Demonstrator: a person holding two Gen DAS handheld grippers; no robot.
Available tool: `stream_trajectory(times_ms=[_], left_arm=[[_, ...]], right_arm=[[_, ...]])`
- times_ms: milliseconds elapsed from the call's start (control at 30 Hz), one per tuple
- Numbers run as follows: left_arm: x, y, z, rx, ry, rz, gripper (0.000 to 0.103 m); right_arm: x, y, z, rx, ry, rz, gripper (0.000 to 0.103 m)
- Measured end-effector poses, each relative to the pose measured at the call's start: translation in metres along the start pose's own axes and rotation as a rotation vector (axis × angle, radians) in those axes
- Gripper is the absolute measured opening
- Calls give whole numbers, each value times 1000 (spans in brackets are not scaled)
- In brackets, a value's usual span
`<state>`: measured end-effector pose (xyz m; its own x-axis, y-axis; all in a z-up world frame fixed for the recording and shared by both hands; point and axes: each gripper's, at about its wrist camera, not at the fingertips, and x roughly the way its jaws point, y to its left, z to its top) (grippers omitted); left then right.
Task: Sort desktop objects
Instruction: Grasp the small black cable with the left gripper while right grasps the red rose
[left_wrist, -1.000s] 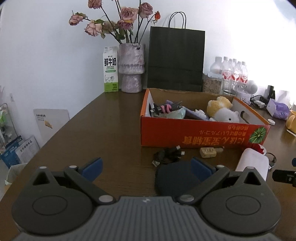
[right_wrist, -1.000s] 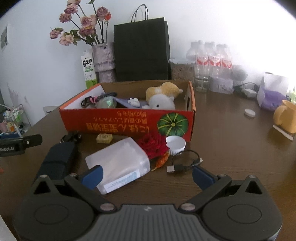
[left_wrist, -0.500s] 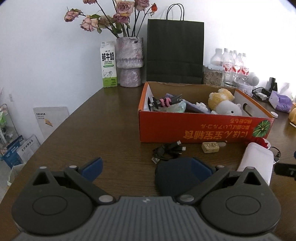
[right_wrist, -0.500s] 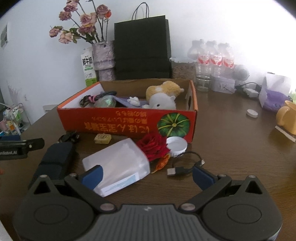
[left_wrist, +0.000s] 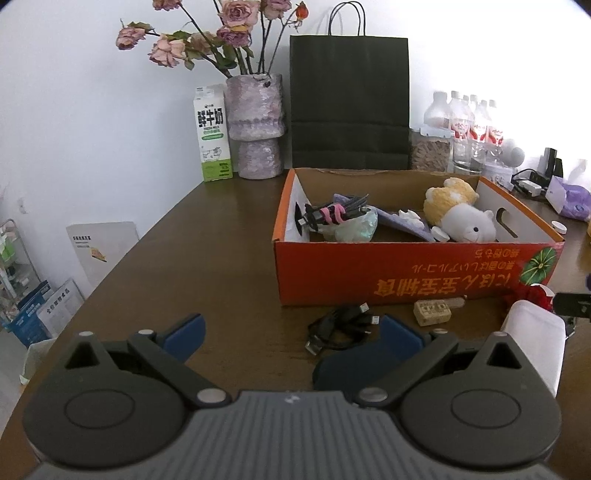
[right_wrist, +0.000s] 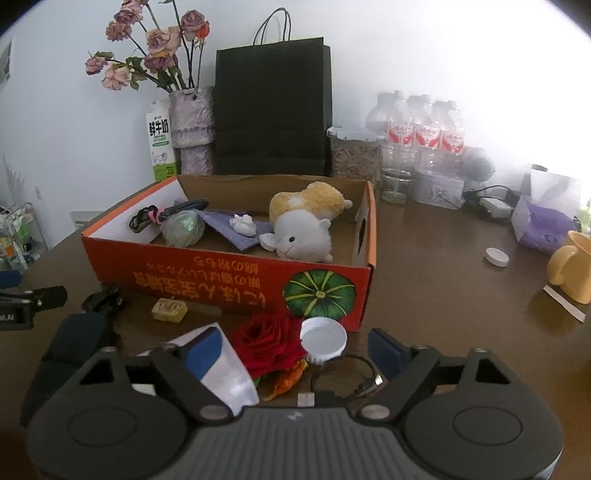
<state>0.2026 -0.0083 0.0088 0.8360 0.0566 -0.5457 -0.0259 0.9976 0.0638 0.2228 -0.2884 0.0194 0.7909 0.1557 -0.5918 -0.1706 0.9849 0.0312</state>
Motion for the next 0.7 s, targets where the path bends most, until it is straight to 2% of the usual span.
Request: stream_trajectory(times_ms=[233, 367, 433, 500, 567, 700], left_arm=[[16, -5, 7, 20, 22, -19, 103], [30, -7, 12, 28, 68, -60, 102], [37, -9, 14, 34, 92, -73, 100], [46, -9, 16, 36, 128, -88, 97], [55, -10, 19, 44, 163, -107, 93], [70, -12, 22, 66, 217, -123, 87]], right_arm=[[21, 0, 8, 1, 25, 31, 68], [30, -3, 13, 18, 58, 64, 61], [36, -6, 16, 28, 86, 83, 61], [40, -10, 19, 28, 117, 89, 54], [44, -13, 23, 27, 147, 111, 52], [49, -11, 32, -25, 197, 130, 48]])
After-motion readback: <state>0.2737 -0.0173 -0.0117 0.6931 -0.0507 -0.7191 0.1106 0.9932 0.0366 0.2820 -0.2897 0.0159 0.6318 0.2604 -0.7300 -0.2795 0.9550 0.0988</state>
